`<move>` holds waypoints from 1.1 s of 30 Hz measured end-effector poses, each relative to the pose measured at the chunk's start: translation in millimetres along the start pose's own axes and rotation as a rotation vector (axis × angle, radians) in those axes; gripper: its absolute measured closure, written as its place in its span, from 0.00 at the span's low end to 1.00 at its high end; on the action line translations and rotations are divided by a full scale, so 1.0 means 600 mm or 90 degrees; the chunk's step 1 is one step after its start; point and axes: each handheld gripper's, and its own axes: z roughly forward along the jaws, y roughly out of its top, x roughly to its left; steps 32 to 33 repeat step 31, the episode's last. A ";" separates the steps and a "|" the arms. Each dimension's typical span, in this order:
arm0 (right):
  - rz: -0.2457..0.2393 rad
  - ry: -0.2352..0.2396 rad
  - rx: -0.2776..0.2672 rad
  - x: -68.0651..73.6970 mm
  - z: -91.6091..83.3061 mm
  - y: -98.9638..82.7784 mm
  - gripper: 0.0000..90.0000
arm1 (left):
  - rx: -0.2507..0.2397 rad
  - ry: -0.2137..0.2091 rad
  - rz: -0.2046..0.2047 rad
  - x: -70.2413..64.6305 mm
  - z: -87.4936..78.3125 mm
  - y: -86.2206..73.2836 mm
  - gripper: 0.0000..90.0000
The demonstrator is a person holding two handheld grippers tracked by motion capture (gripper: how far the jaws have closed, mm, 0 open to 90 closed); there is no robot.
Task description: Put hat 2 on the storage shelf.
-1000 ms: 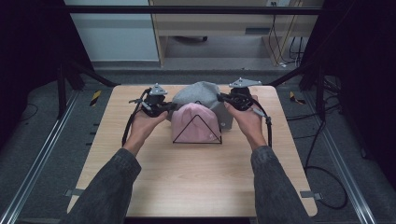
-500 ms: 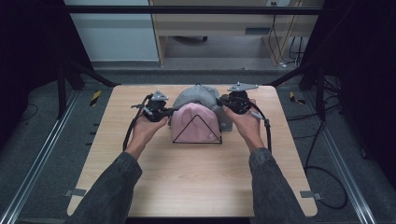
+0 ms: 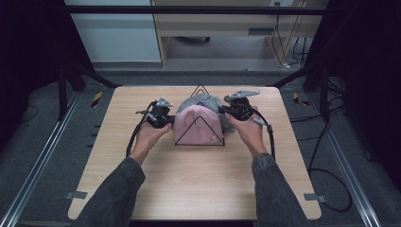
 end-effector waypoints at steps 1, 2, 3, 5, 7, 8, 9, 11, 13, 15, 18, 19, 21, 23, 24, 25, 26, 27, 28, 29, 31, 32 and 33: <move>0.001 -0.002 -0.001 0.000 -0.001 -0.001 0.93 | 0.001 0.001 -0.004 0.000 0.002 -0.001 0.97; 0.005 -0.002 -0.002 -0.001 -0.002 -0.002 0.92 | 0.002 0.003 -0.008 0.000 0.003 -0.003 0.97; 0.006 -0.004 0.000 -0.002 -0.002 -0.004 0.90 | 0.001 -0.002 -0.013 0.000 0.004 -0.004 0.97; 0.008 -0.006 0.004 -0.005 -0.004 -0.007 0.83 | -0.002 -0.002 -0.011 0.000 0.005 -0.007 0.96; 0.014 -0.019 0.007 -0.008 -0.010 -0.009 0.71 | -0.006 0.013 -0.013 0.002 0.003 -0.010 0.92; 0.021 -0.029 0.009 -0.010 -0.015 -0.010 0.64 | -0.007 0.024 -0.010 0.003 0.000 -0.012 0.85; 0.025 -0.033 0.010 -0.010 -0.019 -0.011 0.59 | -0.007 0.040 -0.010 0.005 -0.005 -0.014 0.79; 0.025 -0.050 0.011 -0.014 -0.034 -0.016 0.46 | -0.009 0.050 -0.006 0.007 -0.015 -0.018 0.66; 0.027 -0.057 0.004 -0.016 -0.050 -0.020 0.38 | -0.018 0.065 -0.006 0.011 -0.035 -0.024 0.60; 0.031 -0.068 -0.005 -0.017 -0.072 -0.027 0.32 | -0.021 0.072 -0.004 0.013 -0.054 -0.031 0.51; 0.027 -0.081 -0.003 -0.011 -0.107 -0.053 0.24 | -0.006 0.084 0.007 0.010 -0.088 -0.059 0.39; 0.025 -0.086 -0.002 -0.008 -0.118 -0.067 0.23 | -0.006 0.083 0.007 0.008 -0.098 -0.072 0.35; 0.037 -0.096 -0.005 -0.002 -0.140 -0.102 0.20 | 0.005 0.068 0.001 0.001 -0.116 -0.102 0.27; 0.047 -0.111 -0.001 0.003 -0.153 -0.133 0.18 | 0.022 0.061 0.000 -0.007 -0.130 -0.133 0.19; 0.050 -0.116 -0.002 0.006 -0.159 -0.151 0.17 | 0.026 0.062 -0.005 -0.012 -0.137 -0.149 0.16; 0.060 -0.121 -0.002 0.008 -0.164 -0.168 0.15 | 0.026 0.055 -0.008 -0.016 -0.143 -0.164 0.13; 0.074 -0.125 -0.003 0.008 -0.168 -0.185 0.14 | 0.027 0.044 -0.005 -0.020 -0.149 -0.177 0.10; 0.084 -0.125 0.008 0.008 -0.170 -0.199 0.11 | 0.033 0.040 0.001 -0.023 -0.155 -0.188 0.08; 0.083 -0.122 0.028 0.007 -0.172 -0.208 0.09 | 0.034 0.044 0.004 -0.025 -0.160 -0.197 0.08; 0.087 -0.120 0.045 0.006 -0.173 -0.215 0.08 | 0.034 0.047 0.003 -0.025 -0.163 -0.205 0.08; 0.105 -0.121 0.066 0.003 -0.175 -0.225 0.09 | 0.056 0.050 -0.002 -0.021 -0.161 -0.214 0.07; 0.105 -0.121 0.066 0.003 -0.175 -0.225 0.09 | 0.056 0.050 -0.002 -0.021 -0.161 -0.214 0.07; 0.105 -0.121 0.066 0.003 -0.175 -0.225 0.09 | 0.056 0.050 -0.002 -0.021 -0.161 -0.214 0.07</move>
